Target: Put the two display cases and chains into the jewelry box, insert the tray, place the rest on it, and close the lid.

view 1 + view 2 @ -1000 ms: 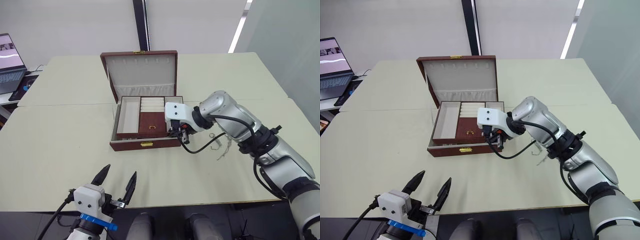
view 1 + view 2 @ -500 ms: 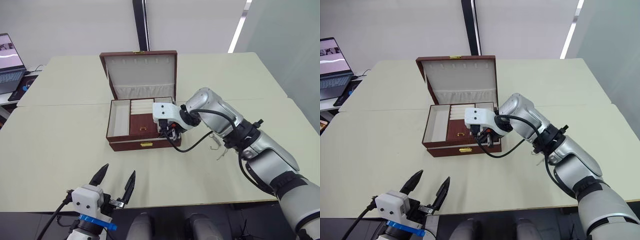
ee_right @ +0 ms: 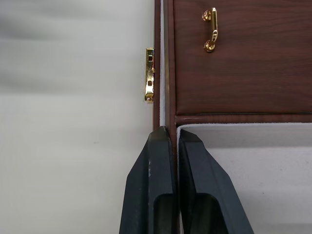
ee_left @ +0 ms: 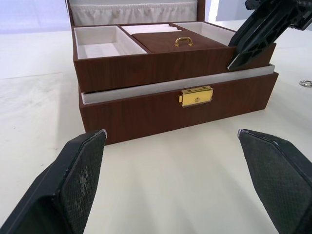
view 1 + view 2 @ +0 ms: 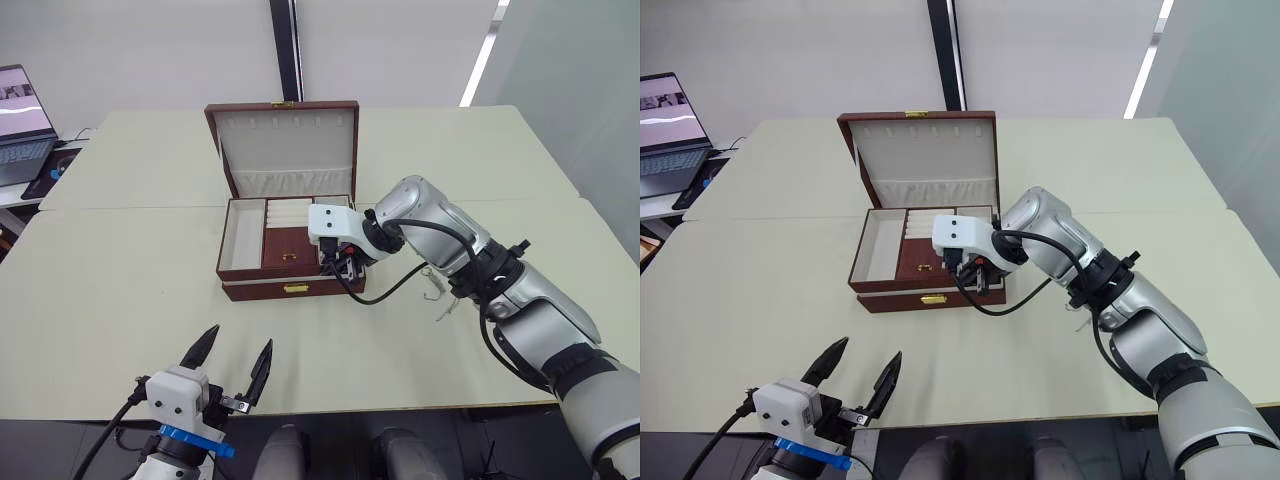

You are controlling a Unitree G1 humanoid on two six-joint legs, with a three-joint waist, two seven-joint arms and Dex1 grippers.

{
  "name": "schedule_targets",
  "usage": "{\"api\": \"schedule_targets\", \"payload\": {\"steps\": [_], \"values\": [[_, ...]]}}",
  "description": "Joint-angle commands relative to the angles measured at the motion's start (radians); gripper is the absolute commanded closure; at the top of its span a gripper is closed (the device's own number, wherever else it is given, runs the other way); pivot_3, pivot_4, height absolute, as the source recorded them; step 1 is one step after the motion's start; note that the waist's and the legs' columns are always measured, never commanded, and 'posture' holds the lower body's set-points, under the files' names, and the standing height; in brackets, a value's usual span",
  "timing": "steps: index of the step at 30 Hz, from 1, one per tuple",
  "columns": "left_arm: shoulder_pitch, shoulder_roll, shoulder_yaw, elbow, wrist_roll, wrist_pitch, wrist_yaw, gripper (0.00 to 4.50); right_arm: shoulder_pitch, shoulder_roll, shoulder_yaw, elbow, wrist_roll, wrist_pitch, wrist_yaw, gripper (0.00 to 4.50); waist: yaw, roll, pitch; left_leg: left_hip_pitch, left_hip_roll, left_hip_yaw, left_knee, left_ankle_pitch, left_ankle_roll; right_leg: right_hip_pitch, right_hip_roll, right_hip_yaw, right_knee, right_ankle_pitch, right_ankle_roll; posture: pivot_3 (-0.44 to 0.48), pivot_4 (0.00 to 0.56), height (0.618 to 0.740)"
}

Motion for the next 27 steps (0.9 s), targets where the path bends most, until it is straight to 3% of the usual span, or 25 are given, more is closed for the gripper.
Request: {"api": "schedule_targets", "payload": {"steps": [1, 12, 21, 27], "values": [[-0.002, 0.008, -0.003, -0.011, -0.004, -0.005, -0.001, 0.00, 0.010, -0.019, -0.004, -0.030, -0.009, 0.013, 0.008, 4.48, 0.000, 0.000, 0.000, 0.000, 0.000, 0.000, 0.000, 0.000, 0.000, 0.000, 0.000, 0.000, 0.000, 0.000, 0.000, 0.000, 0.150, 0.740], [-0.021, 0.022, -0.005, -0.026, -0.013, 0.028, 0.002, 0.00, 0.019, -0.020, -0.011, -0.034, -0.007, 0.018, -0.006, 4.48, 0.000, 0.000, 0.000, 0.000, 0.000, 0.000, 0.000, 0.000, 0.000, 0.000, 0.000, 0.000, 0.000, 0.000, 0.000, 0.000, 0.150, 0.740], [-0.021, 0.022, -0.010, -0.042, -0.011, 0.045, 0.009, 0.00, -0.006, 0.011, -0.126, -0.042, 0.084, 0.077, -0.009, 2.26, -0.002, 0.000, 0.000, 0.000, 0.000, 0.000, 0.000, 0.000, 0.000, 0.000, 0.000, 0.000, 0.000, 0.000, 0.000, 0.000, 0.150, 0.740], [-0.041, 0.029, -0.003, -0.047, -0.018, 0.067, 0.008, 0.00, 0.060, 0.139, -0.332, 0.009, 0.195, -0.037, -0.146, 0.52, -0.004, 0.000, 0.000, 0.000, 0.000, 0.000, -0.001, 0.000, 0.000, -0.001, 0.000, 0.000, 0.000, 0.000, 0.000, 0.000, 0.150, 0.740]]}}
